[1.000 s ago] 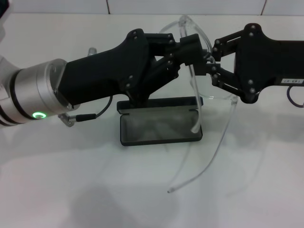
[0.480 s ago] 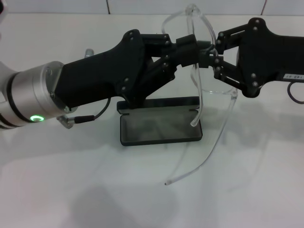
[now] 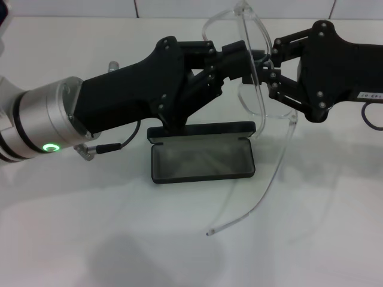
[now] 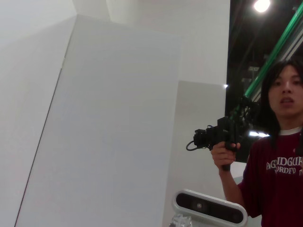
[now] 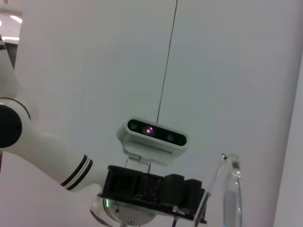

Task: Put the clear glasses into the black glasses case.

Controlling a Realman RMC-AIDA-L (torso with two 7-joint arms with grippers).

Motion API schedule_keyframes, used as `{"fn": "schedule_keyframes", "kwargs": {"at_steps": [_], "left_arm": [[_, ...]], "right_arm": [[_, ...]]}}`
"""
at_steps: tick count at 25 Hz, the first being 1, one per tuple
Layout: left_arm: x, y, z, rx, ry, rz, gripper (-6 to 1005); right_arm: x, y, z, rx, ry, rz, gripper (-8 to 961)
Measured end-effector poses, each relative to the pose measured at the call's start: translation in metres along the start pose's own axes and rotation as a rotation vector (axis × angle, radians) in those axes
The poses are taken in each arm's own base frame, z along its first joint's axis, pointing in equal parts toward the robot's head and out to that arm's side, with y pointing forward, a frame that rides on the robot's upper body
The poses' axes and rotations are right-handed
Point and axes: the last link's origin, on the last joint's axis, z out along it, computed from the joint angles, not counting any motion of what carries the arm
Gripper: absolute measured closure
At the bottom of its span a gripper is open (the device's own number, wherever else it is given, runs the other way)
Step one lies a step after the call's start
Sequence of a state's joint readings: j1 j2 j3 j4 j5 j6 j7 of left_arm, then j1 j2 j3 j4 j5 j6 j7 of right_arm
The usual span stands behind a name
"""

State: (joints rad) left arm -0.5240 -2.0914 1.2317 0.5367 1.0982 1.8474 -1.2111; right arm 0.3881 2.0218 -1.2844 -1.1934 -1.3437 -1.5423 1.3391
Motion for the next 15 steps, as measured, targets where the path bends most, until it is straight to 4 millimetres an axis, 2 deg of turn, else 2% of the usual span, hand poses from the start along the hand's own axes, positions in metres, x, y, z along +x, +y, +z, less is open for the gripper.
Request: {"fn": "schedule_keyframes", "kwargs": {"at_steps": [15], "left_arm": [[-0.0026, -0.0027, -0.0002, 0.029, 0.003, -0.009, 915]], "right_arm": [[0.0007, 0.0007, 0.0000, -0.002, 0.000, 0.004, 836]]}}
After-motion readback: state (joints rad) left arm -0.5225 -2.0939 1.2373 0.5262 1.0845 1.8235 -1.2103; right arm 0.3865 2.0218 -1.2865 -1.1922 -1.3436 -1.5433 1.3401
